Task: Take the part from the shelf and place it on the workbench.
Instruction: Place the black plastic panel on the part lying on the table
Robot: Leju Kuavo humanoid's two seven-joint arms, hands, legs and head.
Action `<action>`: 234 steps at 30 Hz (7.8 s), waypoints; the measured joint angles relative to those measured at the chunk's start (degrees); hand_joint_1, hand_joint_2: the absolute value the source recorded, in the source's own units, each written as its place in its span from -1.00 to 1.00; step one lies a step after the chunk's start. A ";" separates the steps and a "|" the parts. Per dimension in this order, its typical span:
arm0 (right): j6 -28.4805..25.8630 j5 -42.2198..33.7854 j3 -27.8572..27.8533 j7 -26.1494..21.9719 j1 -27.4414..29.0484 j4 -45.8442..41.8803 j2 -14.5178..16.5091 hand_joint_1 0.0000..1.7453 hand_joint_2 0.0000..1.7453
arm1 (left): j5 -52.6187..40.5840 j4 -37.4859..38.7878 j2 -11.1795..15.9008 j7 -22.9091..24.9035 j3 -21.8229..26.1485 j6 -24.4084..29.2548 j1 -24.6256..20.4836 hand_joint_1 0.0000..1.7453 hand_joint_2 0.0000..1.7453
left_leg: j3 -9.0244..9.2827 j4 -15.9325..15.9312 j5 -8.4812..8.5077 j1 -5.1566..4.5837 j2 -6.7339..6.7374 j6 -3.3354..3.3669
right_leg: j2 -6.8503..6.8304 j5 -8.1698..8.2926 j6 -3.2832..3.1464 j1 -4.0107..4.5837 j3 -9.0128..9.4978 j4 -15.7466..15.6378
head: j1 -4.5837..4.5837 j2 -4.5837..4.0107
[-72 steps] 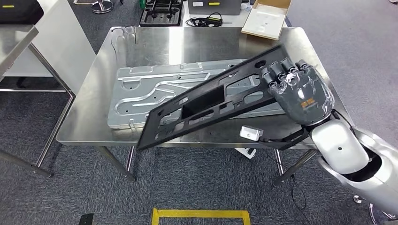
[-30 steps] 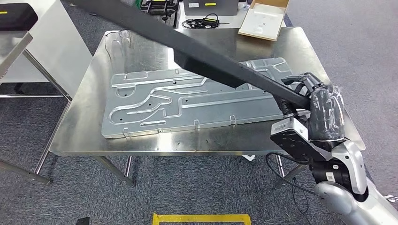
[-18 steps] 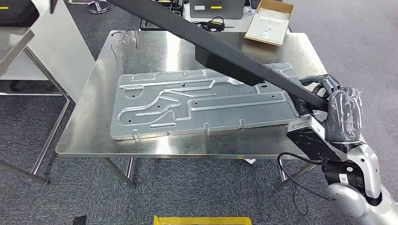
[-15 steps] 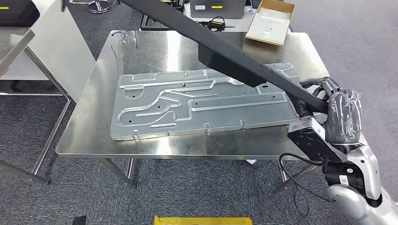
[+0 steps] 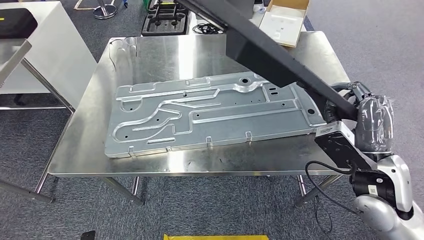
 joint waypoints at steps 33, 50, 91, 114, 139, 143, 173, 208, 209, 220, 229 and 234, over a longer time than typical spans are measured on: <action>0.08 -16.62 -4.51 -0.43 5.85 11.65 -0.20 1.00 1.00 | 0.83 0.00 0.40 -0.58 0.11 1.71 -0.03 -1.00 1.00 | 3.62 -8.18 4.10 -0.40 -0.03 1.77 | -0.01 -0.41 0.61 -0.35 -0.75 1.33 | 0.43 0.00; 0.44 -23.53 -7.66 1.61 8.80 23.91 -1.58 1.00 1.00 | 0.32 0.00 0.56 -2.46 0.33 0.58 -0.12 -1.00 1.00 | 7.49 -13.67 4.33 -0.71 0.00 2.22 | -0.30 -0.06 2.56 -0.46 -1.58 1.97 | 0.85 0.00; 12.04 -24.43 -4.26 3.39 0.22 30.17 -2.99 -1.00 -1.00 | 0.69 0.00 0.72 -2.43 0.52 1.64 -0.38 -1.00 -1.00 | -0.17 1.68 -2.06 -0.41 0.00 0.33 | -0.34 0.53 0.63 -0.54 -1.50 0.87 | 0.13 0.00; 10.73 -20.23 5.78 0.87 -8.43 25.39 0.76 -1.00 -1.00 | 2.14 0.00 -0.10 1.11 1.60 8.34 -0.54 -1.00 -1.00 | 6.70 -13.49 5.06 -0.74 -0.33 1.41 | -0.33 1.09 1.52 -0.26 -2.05 1.22 | 0.43 0.01; 13.45 -10.90 17.50 7.24 -18.26 18.71 6.78 -1.00 -1.00 | 2.72 0.00 -1.15 2.95 2.50 9.82 -0.73 -1.00 -1.00 | 5.56 -15.13 7.63 -0.60 0.57 2.99 | -0.63 -3.72 3.08 -0.52 -2.14 8.15 | 0.12 0.00; 13.44 -10.89 18.16 7.26 -18.76 18.66 7.10 -1.00 -1.00 | 2.70 0.00 -1.13 2.94 2.64 9.82 -0.70 -1.00 -1.00 | 3.79 -13.42 8.29 -0.72 0.34 1.86 | -0.21 -2.18 2.17 -0.09 2.00 1.44 | 0.06 0.00; 14.86 -10.67 21.87 8.45 -22.99 18.65 7.87 -1.00 -1.00 | 1.49 0.00 -1.04 4.21 2.75 9.86 -0.74 -1.00 -1.00 | 3.95 -13.34 7.79 -0.91 0.72 2.29 | -0.62 -2.69 2.16 0.10 2.57 1.11 | -0.08 0.01; 16.63 -15.53 23.58 7.37 -27.16 20.05 9.17 -1.00 -1.00 | 2.55 0.01 -1.77 3.80 2.76 9.89 -0.55 -1.00 -1.00 | 2.49 -14.04 9.81 -0.70 0.48 1.01 | -0.82 -1.97 0.82 0.60 3.62 -1.29 | 0.28 0.01; 16.69 -15.71 23.59 7.34 -27.34 20.11 9.23 -1.00 -1.00 | 2.56 0.02 -1.80 3.78 2.77 9.90 -0.50 -1.00 -1.00 | 1.85 -12.84 8.22 -0.60 0.37 0.62 | -0.93 -1.32 0.44 0.40 3.08 -1.43 | 0.22 0.01; 14.93 -19.22 23.60 6.05 -27.46 20.82 9.52 -1.00 -1.00 | 3.07 0.02 -2.17 2.04 2.79 9.49 -0.64 -1.00 -1.00 | 11.60 -13.68 1.75 -0.14 0.09 0.09 | -1.04 4.76 1.29 0.21 -4.38 -0.97 | 0.04 0.01; 13.00 -26.22 23.81 4.82 -22.33 23.01 9.42 -1.00 -1.00 | 2.45 0.02 -2.68 6.52 2.82 11.58 -0.65 -1.00 -1.00 | 8.48 -16.21 5.59 -0.43 0.51 3.49 | -0.74 -5.87 3.20 0.15 -8.65 13.67 | 0.36 0.00; 10.99 -26.70 23.82 5.66 -21.49 23.45 8.60 -1.00 -1.00 | 2.25 0.02 -2.92 6.58 2.82 11.59 -0.58 -1.00 -1.00 | 4.78 -14.71 7.48 -0.75 0.49 2.97 | -0.72 -1.76 2.71 0.31 0.30 5.79 | 0.35 0.00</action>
